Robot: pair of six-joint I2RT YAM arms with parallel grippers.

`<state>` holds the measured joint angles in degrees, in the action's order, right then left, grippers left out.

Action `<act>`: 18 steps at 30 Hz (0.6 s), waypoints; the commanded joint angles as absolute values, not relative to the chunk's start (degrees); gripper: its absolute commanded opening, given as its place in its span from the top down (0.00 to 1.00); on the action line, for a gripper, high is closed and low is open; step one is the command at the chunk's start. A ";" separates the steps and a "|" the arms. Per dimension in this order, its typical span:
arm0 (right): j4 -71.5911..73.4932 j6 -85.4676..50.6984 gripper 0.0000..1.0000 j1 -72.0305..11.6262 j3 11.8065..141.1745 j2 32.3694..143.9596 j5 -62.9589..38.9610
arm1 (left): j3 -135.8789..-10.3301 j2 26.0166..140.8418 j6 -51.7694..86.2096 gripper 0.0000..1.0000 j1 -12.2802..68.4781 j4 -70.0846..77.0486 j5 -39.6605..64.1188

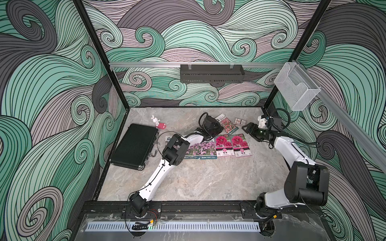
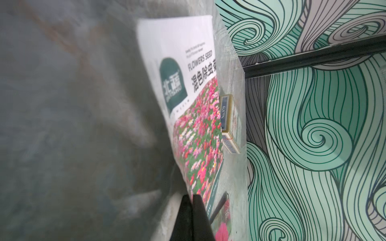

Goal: Arrange the seed packets in a row
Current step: Pick up the seed packet from the center of the board.

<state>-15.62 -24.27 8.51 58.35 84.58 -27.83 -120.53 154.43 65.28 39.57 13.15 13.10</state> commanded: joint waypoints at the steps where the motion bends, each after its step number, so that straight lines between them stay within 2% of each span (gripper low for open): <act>1: -15.60 -23.91 0.25 8.04 58.41 84.61 -27.43 | -122.61 156.21 64.26 1.00 39.98 12.91 12.28; 18: -16.43 -23.72 0.25 7.75 59.01 84.73 -27.17 | -123.01 145.72 59.73 1.00 39.70 13.85 17.80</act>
